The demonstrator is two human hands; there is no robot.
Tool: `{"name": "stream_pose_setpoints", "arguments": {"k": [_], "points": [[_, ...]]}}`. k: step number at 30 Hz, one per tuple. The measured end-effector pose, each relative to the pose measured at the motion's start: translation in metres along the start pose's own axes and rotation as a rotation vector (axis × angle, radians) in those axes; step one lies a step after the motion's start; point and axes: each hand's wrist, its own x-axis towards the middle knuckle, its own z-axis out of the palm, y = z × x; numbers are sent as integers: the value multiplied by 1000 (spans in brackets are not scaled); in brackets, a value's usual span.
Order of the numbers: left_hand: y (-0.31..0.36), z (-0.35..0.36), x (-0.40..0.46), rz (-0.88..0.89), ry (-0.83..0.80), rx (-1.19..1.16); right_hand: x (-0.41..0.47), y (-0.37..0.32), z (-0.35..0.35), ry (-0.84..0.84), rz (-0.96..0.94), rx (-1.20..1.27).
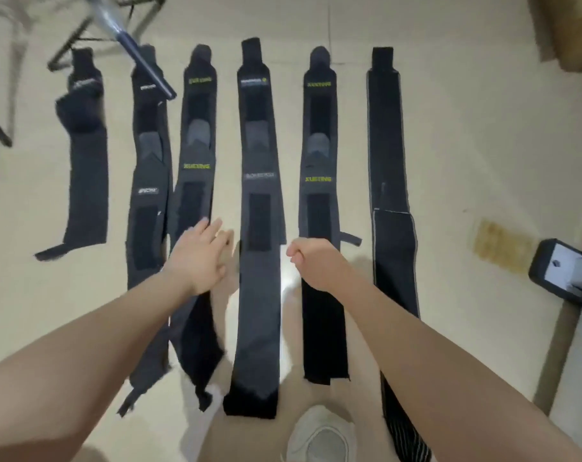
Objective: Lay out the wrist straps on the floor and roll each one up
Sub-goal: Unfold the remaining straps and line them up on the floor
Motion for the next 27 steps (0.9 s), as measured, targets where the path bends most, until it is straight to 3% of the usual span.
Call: {"name": "stream_pose_setpoints", "arguments": {"k": [4, 7, 9, 14, 20, 24, 27], "points": [[-86, 0, -33, -193, 15, -65, 14, -92, 13, 45, -93, 129], [-145, 8, -61, -161, -33, 93, 25, -149, 42, 10, -200, 161], [-185, 15, -82, -148, -64, 138, 37, -193, 58, -23, -275, 37], [-280, 48, -137, -310, -38, -118, 58, -300, 110, -83, -380, -153], [-373, 137, -201, -512, -155, -280, 82, -384, 200, -193, -353, -317], [-408, 164, -205, -667, -23, -426, 94, -421, 258, -193, -272, -259], [-422, 180, -187, -737, 77, -397, 99, -424, 284, -241, -272, -285]]}}
